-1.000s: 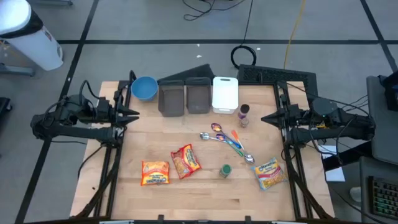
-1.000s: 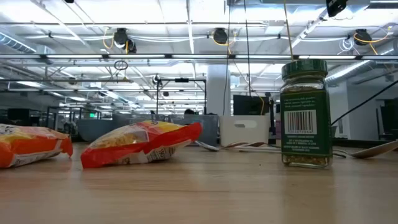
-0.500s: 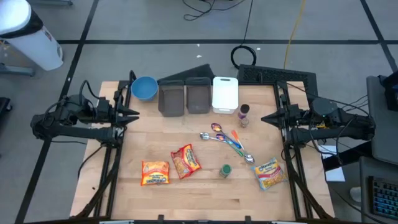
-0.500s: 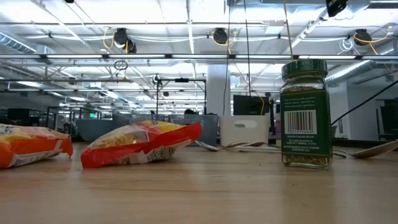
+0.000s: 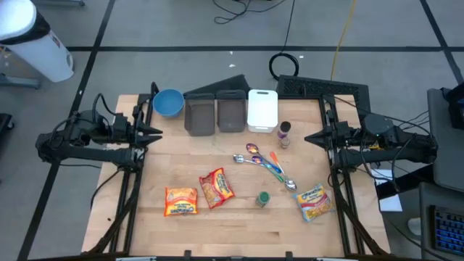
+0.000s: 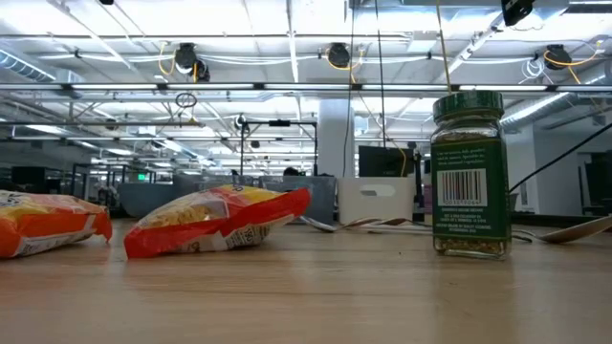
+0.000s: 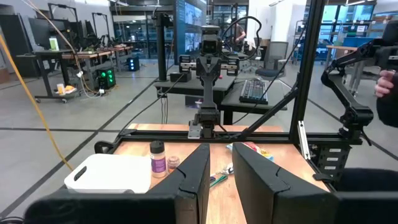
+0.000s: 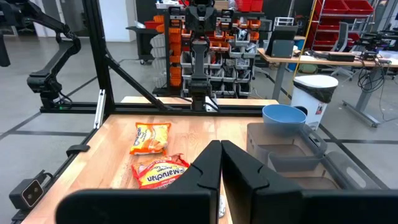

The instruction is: Pick & Place Food Item

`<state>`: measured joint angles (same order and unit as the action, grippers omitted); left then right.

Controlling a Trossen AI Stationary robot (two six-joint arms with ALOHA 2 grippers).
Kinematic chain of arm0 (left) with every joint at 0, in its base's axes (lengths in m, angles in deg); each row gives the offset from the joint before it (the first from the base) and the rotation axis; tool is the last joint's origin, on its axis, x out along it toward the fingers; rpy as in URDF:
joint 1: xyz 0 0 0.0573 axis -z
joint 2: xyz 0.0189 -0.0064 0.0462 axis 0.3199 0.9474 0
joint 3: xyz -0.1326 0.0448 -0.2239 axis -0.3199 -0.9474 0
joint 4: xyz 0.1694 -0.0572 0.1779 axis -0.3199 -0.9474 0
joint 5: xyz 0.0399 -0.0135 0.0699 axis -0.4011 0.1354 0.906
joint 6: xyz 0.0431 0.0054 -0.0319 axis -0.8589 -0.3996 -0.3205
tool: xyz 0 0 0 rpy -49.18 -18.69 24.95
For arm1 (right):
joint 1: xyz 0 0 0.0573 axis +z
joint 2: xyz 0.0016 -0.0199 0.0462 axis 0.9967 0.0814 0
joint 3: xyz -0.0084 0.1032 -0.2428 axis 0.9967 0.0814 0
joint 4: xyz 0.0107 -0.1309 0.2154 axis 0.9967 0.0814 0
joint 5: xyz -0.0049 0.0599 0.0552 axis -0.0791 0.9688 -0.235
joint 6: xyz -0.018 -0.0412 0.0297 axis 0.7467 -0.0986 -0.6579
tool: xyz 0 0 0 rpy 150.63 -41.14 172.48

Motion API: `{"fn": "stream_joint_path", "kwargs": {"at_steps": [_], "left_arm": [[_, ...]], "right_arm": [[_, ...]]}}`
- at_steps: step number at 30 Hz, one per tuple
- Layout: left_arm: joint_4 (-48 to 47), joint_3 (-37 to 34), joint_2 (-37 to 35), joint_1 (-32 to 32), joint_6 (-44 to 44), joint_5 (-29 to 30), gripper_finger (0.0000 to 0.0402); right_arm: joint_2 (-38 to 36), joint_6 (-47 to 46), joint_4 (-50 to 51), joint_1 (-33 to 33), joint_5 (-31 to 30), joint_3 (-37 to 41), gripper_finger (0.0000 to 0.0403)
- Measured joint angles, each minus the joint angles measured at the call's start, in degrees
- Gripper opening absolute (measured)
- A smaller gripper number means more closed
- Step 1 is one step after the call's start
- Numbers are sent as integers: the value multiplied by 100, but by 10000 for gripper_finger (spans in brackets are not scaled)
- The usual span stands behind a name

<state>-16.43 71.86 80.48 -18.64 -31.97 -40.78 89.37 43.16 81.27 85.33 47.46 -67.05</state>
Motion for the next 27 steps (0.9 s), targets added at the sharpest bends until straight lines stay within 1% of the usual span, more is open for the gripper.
{"fn": "stream_joint_path", "kwargs": {"at_steps": [16, 21, 27], "left_arm": [[0, 0, -1, -1, 0, 0, 76], [0, 0, 1, 0, 0, -1, 76], [2, 0, -1, 1, 0, 0, 76]], "right_arm": [[2, 2, -108, 0, 2, 2, 4], [82, 230, -898, 1, 0, 68, 4], [325, 447, -2380, -1, -4, 494, 4]]}}
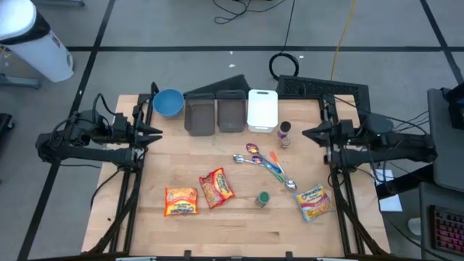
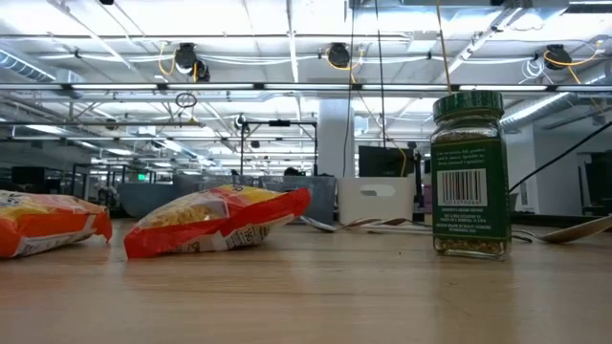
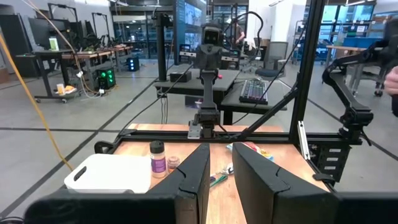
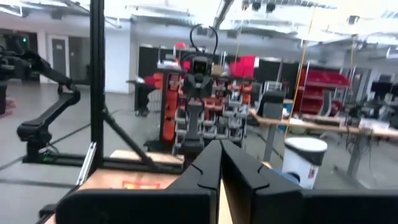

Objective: Pick & Place Food Item
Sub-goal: Put the purple spice bottle into the left black bin

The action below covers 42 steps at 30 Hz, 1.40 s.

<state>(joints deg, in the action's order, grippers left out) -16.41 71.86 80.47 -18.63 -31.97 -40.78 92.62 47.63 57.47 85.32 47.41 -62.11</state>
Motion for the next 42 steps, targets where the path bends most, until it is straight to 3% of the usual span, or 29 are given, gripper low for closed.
{"fn": "stream_joint_path", "kwargs": {"at_steps": [9, 17, 25, 29, 36, 42], "left_arm": [[-2, 0, 2, 0, 27, -2, 76], [333, 0, 0, 0, 174, -3, 76], [352, 0, 2, 0, 514, -11, 76], [335, 0, 114, 0, 652, 7, 77], [264, 0, 777, -2, 585, 153, 86], [323, 0, 1381, -1, 664, 116, 88]], "right_arm": [[1231, 12, -860, -14, -882, 295, 4], [2068, 2, -1168, -167, -888, 293, 4], [2332, -153, -941, -319, -881, 293, 10], [2309, -135, -524, -385, -883, 293, 44], [2317, -101, 318, -588, -896, 38, 146], [2315, 177, 243, -768, -896, 20, 197]]}}
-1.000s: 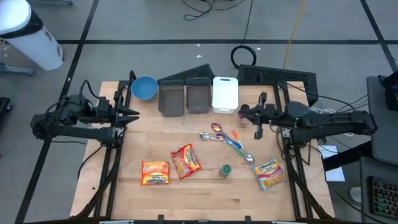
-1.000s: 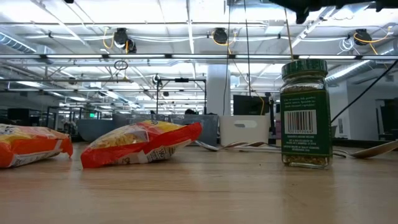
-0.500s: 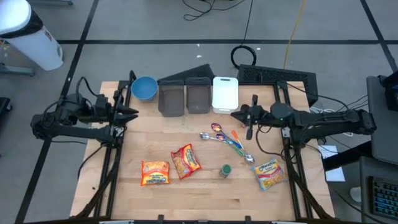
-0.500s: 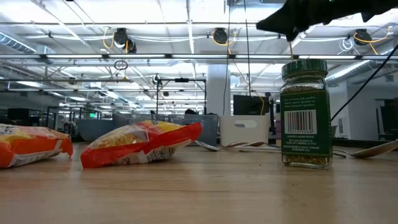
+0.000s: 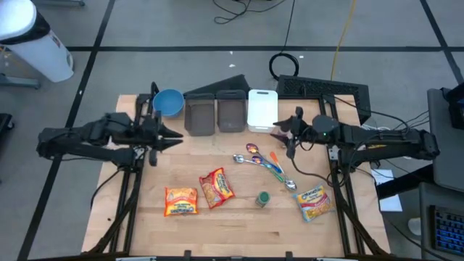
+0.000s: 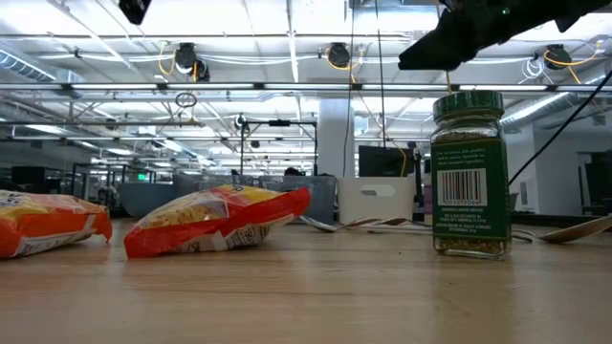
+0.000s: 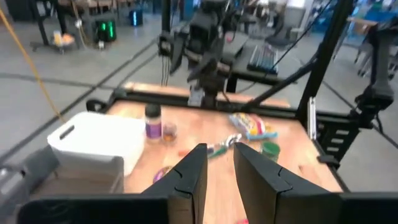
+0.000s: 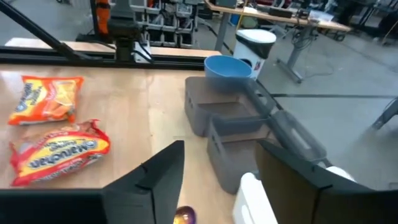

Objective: Pick & Place Food Item
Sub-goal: Put the purple spice bottle into the left black bin

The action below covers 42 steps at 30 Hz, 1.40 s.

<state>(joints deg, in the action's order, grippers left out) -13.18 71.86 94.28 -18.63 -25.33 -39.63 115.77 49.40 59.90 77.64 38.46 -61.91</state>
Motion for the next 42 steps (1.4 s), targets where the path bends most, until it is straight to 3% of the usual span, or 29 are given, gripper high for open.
{"fn": "stream_joint_path", "kwargs": {"at_steps": [8, 17, 20, 27, 31, 37, 42], "left_arm": [[143, 0, 631, 1, 101, -259, 88], [1085, 0, 1034, 1, -50, -315, 97], [1136, 0, 1047, 0, -12, -300, 130], [1076, 0, 1041, -185, 423, -307, 252], [810, 0, 1043, -260, -179, -139, 300], [701, 0, 1121, -264, -569, 891, 323], [707, 0, 1327, -264, -708, 964, 324]], "right_arm": [[1, 302, 1, -239, 2, 0, 212], [0, 346, 131, -397, 22, 0, 208], [0, 435, 214, -397, 28, 0, 207], [-34, 434, 485, -411, -14, -2, 205], [-70, 250, 890, -523, -210, -4, 207], [44, -125, 2577, -820, -326, -684, 207], [313, -175, 3515, -1019, -290, -1183, 228]]}}
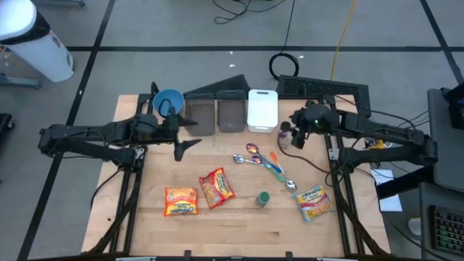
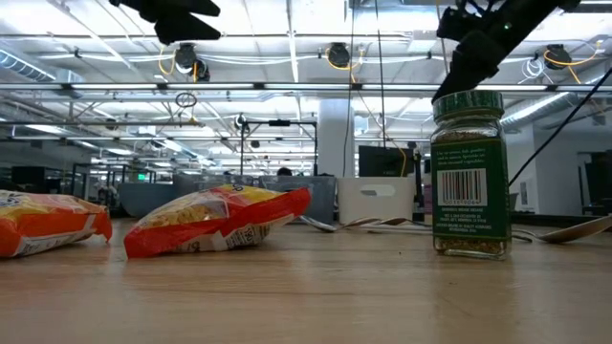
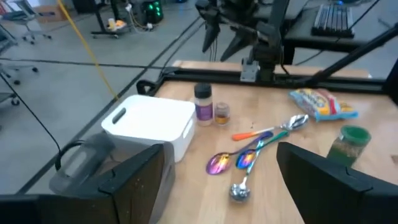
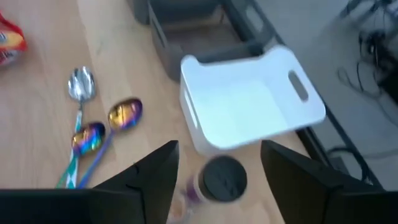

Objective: Pick & Place Food Item
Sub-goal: Put the purple spice bottle into the left black bin

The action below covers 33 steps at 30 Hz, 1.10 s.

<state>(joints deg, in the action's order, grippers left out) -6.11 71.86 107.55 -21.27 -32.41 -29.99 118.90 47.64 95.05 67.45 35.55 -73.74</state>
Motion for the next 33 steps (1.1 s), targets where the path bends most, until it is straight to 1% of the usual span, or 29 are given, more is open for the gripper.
{"fn": "stream_joint_path", "kwargs": {"at_steps": [4, 6, 10, 13, 15, 18, 19, 22, 24, 33], "left_arm": [[-2, 0, 308, 0, -12, 0, 324], [-2, 0, 471, 0, -11, 0, 324], [0, 0, 800, 0, -156, 5, 324], [11, 0, 963, 0, -169, -89, 324], [36, 0, 1018, 0, -193, -183, 324], [38, 0, 1027, 0, -212, -286, 324], [46, 0, 1023, 0, -212, -294, 324], [46, 0, 1025, 0, -214, -300, 324], [55, 0, 1025, 0, -247, -299, 324], [191, 0, 1025, 0, -251, -299, 324]], "right_arm": [[415, -240, 488, -200, 8, -314, 266], [676, -296, 567, -341, 8, -419, 288], [1220, -151, 621, -623, 8, -505, 327], [1520, 27, 763, -793, 37, -509, 344], [1637, 43, 766, -926, 367, -509, 349], [1726, -47, 756, -1092, 1089, -513, 348], [1749, -62, 757, -1124, 1189, -513, 347], [1818, 19, 737, -1200, 1149, -513, 343], [1840, 86, 722, -1269, 1019, -513, 342], [1881, 197, 718, -1483, 1016, -514, 341]]}}
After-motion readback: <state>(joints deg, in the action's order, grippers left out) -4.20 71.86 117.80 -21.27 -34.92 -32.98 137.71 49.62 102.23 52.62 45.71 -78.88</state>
